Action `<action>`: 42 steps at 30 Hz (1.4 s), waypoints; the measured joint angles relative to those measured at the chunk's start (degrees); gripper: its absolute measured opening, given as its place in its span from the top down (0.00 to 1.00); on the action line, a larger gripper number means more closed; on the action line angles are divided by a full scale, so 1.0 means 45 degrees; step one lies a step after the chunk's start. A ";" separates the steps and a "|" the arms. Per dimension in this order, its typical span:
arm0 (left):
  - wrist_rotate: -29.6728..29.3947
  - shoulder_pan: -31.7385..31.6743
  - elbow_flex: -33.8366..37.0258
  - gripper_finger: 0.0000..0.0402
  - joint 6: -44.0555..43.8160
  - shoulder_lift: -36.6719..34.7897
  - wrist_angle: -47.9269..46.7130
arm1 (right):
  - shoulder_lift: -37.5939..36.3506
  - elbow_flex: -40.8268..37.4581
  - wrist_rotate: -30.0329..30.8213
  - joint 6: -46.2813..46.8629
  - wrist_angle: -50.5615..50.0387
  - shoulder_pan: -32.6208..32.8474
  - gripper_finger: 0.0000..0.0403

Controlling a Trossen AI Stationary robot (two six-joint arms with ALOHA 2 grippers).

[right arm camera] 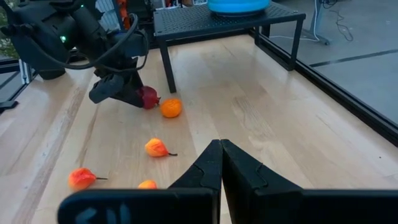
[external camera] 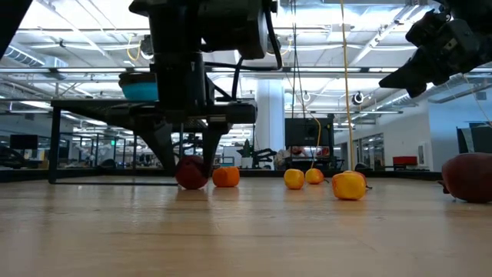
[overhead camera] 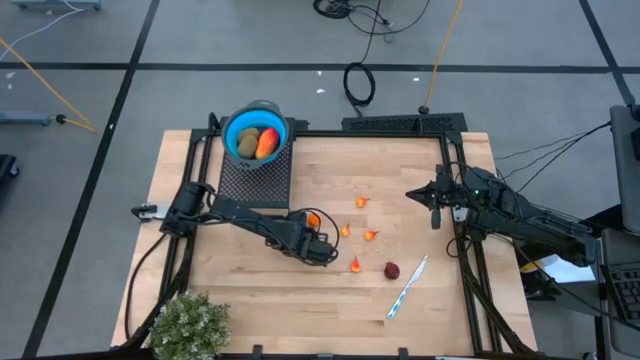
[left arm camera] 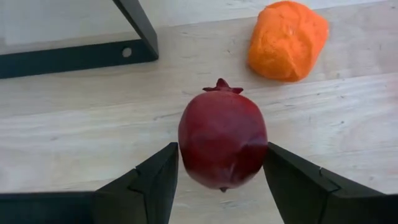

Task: Pick & Place Fruit
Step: Put the left pomegranate into the blue strainer bowl on the shelf

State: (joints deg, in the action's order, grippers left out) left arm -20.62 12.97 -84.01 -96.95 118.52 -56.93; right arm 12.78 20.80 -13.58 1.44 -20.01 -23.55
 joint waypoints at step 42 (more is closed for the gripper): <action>-0.3528 0.4322 -0.0427 0.60 1.3799 -0.5960 0.9172 | -0.0001 0.0000 -0.0001 -0.0339 -0.0005 0.0001 1.00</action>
State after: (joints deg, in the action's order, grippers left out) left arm -36.50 32.42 -85.93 -34.85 91.70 -15.65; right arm 12.77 20.80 -13.58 -0.08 -20.03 -23.55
